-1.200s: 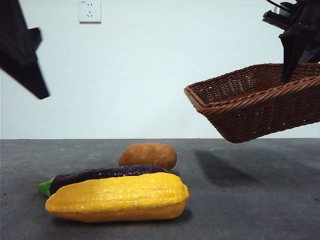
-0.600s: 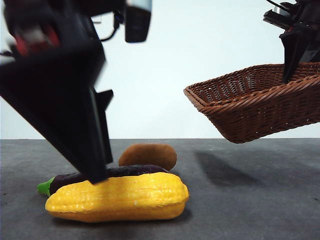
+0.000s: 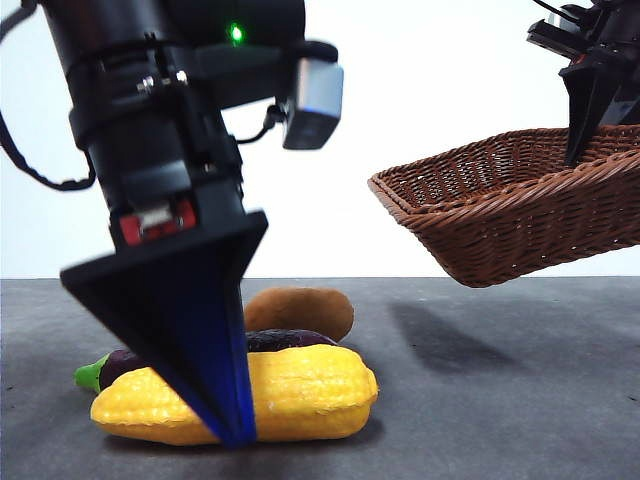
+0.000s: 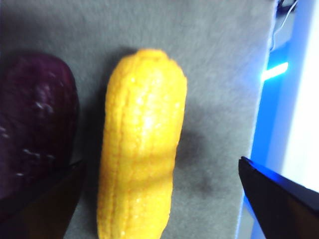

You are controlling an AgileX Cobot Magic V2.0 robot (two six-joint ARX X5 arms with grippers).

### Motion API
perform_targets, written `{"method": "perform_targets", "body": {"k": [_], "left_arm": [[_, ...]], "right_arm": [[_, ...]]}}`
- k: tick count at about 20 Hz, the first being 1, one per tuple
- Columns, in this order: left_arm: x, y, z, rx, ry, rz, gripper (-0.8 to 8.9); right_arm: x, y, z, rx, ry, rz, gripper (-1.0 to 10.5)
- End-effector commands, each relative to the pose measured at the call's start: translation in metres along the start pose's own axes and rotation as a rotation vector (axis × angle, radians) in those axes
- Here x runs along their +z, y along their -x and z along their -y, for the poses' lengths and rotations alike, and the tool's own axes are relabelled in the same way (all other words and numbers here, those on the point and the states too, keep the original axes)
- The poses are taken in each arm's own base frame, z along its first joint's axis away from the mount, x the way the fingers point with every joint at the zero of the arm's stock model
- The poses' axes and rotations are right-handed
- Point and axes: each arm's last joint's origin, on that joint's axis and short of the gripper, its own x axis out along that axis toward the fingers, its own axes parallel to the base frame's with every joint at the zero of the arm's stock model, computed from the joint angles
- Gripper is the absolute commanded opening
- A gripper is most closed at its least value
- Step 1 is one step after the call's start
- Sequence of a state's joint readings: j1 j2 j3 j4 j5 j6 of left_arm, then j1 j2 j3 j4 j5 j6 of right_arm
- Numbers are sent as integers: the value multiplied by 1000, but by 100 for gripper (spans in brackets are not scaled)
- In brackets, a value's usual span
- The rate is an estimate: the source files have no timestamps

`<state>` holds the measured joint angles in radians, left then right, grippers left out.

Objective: Help me put the vegetables on the table into the basket

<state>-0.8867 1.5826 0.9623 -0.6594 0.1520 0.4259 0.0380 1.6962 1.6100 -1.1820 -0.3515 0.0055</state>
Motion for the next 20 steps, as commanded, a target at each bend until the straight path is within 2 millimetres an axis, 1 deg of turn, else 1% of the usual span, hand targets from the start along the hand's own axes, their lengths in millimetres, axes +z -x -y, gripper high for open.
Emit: {"method": "perform_targets", "body": {"k": [1, 2, 5, 7, 10, 16, 18, 20], "left_arm": [[-1, -9, -1, 13, -8, -35, 589], [-1, -9, -1, 18, -4, -38, 530], [-1, -10, -2, 20, 5, -37, 252], [-1, -10, -2, 19, 4, -38, 144], [-1, -10, -2, 27, 5, -48, 24], [-2, -8, -1, 17, 36, -69, 22], [1, 0, -1, 6, 42, -95, 23], [10, 16, -2, -8, 52, -116, 22]], "right_arm": [[0, 2, -2, 16, 14, 9, -10], [0, 2, -2, 16, 14, 9, -11], [0, 2, -2, 16, 14, 8, -10], [-1, 2, -2, 16, 13, 6, -10], [-1, 2, -2, 16, 11, 0, -10], [-2, 2, -2, 16, 12, -4, -11], [-2, 2, -2, 16, 13, -6, -10], [-2, 2, -2, 15, 16, -6, -11]]}}
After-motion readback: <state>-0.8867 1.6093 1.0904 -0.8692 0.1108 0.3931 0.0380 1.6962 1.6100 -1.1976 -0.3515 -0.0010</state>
